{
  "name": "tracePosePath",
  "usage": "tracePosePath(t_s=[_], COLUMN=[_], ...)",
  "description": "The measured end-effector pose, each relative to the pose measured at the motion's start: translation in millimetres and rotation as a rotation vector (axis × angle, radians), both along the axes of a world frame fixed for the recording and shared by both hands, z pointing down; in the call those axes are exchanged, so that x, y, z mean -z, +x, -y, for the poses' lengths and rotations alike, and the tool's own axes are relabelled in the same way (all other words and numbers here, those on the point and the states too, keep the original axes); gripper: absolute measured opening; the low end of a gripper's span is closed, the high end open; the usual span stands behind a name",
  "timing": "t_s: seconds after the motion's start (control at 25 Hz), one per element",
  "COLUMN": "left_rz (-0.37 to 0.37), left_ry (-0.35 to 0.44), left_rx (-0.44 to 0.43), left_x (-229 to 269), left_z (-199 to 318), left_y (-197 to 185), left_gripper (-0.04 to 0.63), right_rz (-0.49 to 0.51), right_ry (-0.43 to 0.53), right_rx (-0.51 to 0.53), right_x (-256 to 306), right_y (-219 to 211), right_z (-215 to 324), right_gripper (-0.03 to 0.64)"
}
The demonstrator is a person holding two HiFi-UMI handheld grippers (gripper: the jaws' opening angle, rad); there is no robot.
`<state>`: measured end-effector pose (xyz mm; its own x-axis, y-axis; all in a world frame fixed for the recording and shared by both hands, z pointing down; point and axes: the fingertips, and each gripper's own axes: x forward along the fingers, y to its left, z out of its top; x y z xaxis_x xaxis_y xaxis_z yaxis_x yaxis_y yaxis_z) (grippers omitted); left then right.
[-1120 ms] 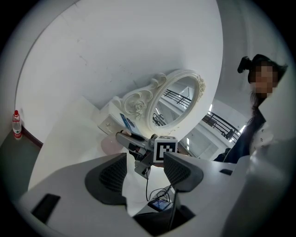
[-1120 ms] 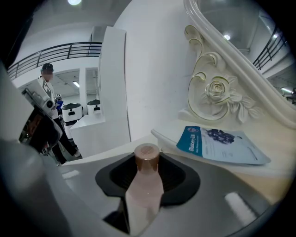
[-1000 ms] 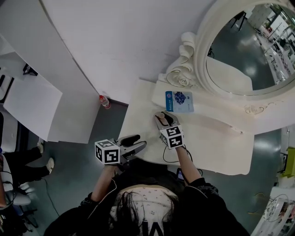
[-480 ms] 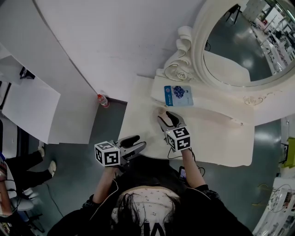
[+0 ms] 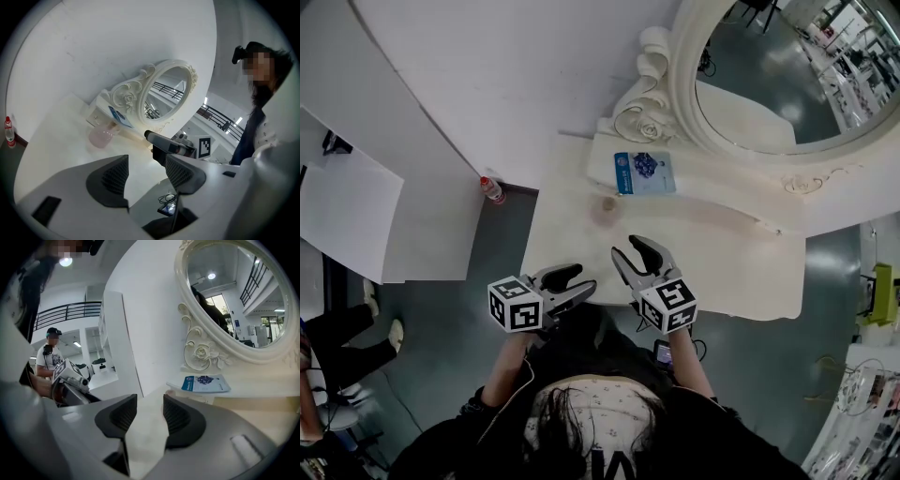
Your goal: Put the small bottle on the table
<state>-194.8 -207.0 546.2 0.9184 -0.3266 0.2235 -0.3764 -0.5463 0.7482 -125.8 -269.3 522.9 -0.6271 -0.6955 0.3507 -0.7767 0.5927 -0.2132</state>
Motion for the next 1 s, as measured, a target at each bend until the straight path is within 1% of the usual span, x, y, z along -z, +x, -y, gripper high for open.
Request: tracePosePath(t_s=[0.24,0.32,0.4,0.48,0.56,0.64,0.72,0.8,0.92,1.0], left_rz=[-0.005,-0.015,-0.049,-0.101,-0.139,-0.134,-0.107,-0.084,-0.086,-0.094], left_ry=[0.037,0.053,0.063,0.068,0.069,0.086,0.105,0.121,0.129,0.126], left_rx=[0.001,0.018,0.061,0.114,0.161,0.192,0.215,0.234,0.26,0.268], left_x=[12.8,20.2,31.8,46.8,60.6,67.0,67.5,67.2,69.6,71.5], left_z=[-12.7,-19.8,-27.0,-36.4,-49.9,-67.9,-89.7,-113.2,-148.2,-170.9], left_y=[22.9,28.1,30.4,33.0,36.2,36.8,37.0,40.0,48.4,54.4], left_gripper=[0.239,0.239,0.239,0.239,0.234,0.233,0.233,0.233,0.233,0.233], right_rz=[0.013,0.009,0.013,0.022,0.025,0.021,0.009,0.004,0.004,0.002], right_ry=[0.046,0.071,0.086,0.1,0.122,0.142,0.159,0.175,0.187,0.198], right_rx=[0.028,0.032,0.046,0.06,0.074,0.103,0.138,0.165,0.193,0.2], right_x=[19.6,24.1,28.7,34.7,40.4,43.3,45.2,48.1,50.7,52.3], right_y=[15.8,23.1,29.3,36.8,43.9,46.3,47.0,49.8,57.0,62.1], right_z=[-44.5,-60.5,-79.6,-100.7,-122.2,-146.5,-173.3,-199.4,-235.8,-257.7], right_gripper=[0.18,0.12,0.115,0.114,0.071,0.064,0.064,0.043,0.042,0.027])
